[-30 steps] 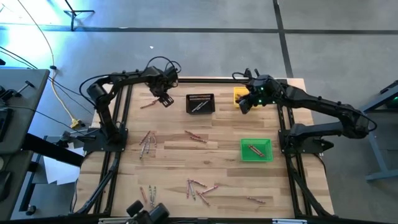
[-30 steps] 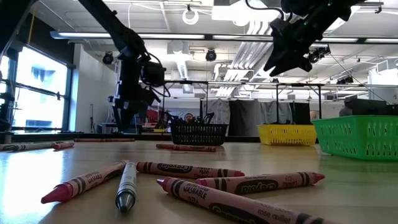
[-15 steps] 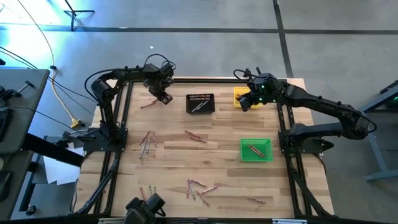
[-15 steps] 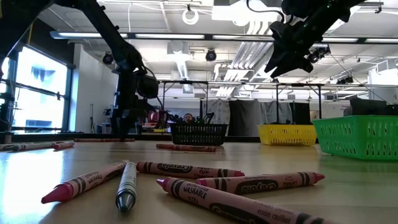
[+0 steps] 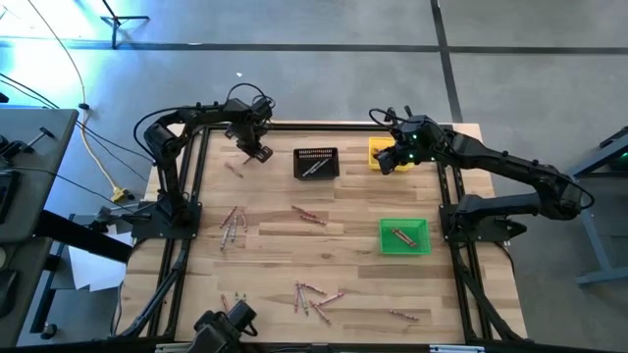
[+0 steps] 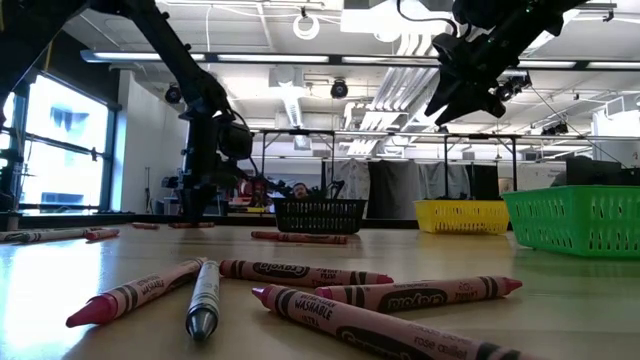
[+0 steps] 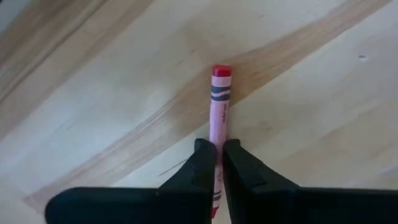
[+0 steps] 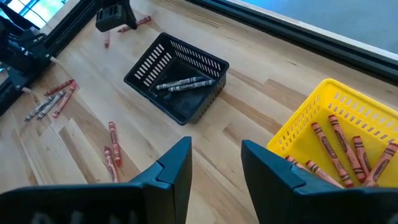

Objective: Sort crayons
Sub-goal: Put the red crayon into the yellow basket

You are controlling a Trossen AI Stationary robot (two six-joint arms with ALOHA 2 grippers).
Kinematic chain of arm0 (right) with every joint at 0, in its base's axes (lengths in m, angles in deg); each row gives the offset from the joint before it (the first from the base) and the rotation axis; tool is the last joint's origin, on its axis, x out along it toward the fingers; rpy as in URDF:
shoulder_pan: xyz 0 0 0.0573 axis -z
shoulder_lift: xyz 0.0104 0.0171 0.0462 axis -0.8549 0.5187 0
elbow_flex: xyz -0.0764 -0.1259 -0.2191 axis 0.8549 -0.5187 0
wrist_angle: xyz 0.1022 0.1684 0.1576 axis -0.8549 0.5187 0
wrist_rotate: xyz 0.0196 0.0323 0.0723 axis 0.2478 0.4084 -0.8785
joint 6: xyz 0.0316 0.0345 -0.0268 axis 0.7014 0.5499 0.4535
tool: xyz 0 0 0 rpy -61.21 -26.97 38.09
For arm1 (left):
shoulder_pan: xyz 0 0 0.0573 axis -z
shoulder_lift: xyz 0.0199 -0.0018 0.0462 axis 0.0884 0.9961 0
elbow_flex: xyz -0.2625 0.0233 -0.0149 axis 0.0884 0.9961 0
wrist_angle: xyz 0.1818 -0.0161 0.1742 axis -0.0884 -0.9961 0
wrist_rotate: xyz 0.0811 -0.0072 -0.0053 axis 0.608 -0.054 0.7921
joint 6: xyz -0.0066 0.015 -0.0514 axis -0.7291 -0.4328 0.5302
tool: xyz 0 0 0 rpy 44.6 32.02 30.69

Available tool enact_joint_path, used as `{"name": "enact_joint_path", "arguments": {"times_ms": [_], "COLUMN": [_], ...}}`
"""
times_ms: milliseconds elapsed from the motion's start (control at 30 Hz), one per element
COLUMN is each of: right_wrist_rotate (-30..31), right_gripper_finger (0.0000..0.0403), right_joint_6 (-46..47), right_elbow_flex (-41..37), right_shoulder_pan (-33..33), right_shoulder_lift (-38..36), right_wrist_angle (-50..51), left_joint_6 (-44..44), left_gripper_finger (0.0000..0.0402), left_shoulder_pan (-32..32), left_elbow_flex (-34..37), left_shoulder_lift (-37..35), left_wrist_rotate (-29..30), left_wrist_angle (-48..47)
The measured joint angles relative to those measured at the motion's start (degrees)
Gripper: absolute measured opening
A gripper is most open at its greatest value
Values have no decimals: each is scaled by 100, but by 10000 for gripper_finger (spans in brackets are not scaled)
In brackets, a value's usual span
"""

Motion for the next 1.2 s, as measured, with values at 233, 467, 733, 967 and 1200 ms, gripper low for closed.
{"name": "enact_joint_path", "arguments": {"times_ms": [233,467,733,967,1200], "right_wrist_rotate": [1,42,25,-154,-735], "right_gripper_finger": [126,126,126,126,126], "right_joint_6": [-128,-155,-328,-90,-46], "right_elbow_flex": [0,0,0,0,0], "right_shoulder_pan": [1,262,642,911,974], "right_shoulder_lift": [0,2,2,2,2], "right_wrist_angle": [0,111,133,6,-1323], "left_joint_6": [61,162,319,418,1523], "left_gripper_finger": [3,1,1,1,1], "left_shoulder_pan": [15,9,331,1097,1658], "left_elbow_flex": [-388,-1206,-2296,-3270,-3421], "left_shoulder_lift": [61,59,37,35,22], "left_wrist_rotate": [54,-180,-1171,-1633,-1658], "left_wrist_angle": [-228,-184,-249,718,2963]}}
